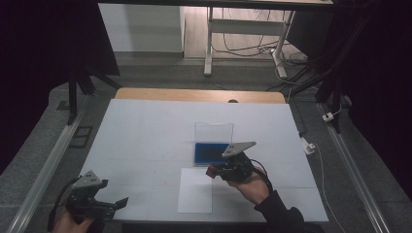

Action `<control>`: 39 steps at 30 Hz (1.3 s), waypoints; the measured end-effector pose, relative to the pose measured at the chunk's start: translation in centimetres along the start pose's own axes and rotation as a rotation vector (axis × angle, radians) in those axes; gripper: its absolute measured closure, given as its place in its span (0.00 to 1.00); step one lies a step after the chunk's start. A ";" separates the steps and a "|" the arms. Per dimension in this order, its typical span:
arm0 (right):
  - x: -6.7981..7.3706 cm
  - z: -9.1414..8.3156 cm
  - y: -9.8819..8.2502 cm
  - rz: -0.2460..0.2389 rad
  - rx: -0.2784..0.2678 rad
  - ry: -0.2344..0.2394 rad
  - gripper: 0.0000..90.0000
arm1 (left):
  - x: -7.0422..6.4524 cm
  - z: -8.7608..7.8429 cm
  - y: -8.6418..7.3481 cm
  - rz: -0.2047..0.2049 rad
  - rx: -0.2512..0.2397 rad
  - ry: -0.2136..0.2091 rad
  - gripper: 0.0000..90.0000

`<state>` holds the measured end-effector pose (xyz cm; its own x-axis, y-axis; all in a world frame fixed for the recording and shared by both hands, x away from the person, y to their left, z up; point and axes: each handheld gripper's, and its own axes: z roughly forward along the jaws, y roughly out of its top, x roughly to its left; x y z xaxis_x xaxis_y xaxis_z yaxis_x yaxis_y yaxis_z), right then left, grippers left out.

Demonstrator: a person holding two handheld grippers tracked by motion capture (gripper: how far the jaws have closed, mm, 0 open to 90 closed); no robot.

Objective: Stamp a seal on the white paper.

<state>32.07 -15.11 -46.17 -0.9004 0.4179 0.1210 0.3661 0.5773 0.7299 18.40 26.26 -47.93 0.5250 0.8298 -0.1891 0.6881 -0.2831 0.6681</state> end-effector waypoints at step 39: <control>2.7 5.6 -0.6 -0.131 0.122 0.049 0.89 | 0.0 0.0 0.0 0.000 0.000 -0.003 0.02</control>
<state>30.74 -10.42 -50.00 -0.9516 0.3006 0.0646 0.2677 0.7069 0.6547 18.43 26.28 -47.93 0.5262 0.8285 -0.1916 0.6885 -0.2830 0.6677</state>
